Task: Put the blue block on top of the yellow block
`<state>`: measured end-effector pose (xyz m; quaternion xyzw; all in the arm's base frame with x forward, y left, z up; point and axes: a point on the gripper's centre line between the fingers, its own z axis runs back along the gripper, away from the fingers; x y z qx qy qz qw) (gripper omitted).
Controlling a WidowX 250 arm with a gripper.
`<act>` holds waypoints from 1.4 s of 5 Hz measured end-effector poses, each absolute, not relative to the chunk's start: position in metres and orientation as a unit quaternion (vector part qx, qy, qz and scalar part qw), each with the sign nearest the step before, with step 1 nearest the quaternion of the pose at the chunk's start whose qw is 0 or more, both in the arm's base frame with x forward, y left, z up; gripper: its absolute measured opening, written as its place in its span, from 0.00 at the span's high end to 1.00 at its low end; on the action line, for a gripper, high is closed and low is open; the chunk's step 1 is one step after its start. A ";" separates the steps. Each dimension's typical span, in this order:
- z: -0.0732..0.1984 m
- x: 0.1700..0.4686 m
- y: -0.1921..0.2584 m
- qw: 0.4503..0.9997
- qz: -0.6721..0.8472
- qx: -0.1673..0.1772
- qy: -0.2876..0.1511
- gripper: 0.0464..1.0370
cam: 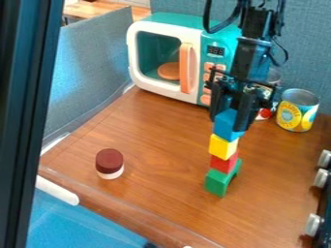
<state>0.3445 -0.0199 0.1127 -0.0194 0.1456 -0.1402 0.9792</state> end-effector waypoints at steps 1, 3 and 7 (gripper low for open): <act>0.113 0.345 -0.020 0.980 -0.137 -0.020 0.145 0.47; 0.111 0.345 -0.014 0.981 -0.125 -0.022 0.145 0.47; 0.107 0.346 -0.011 0.983 -0.113 -0.037 0.137 0.03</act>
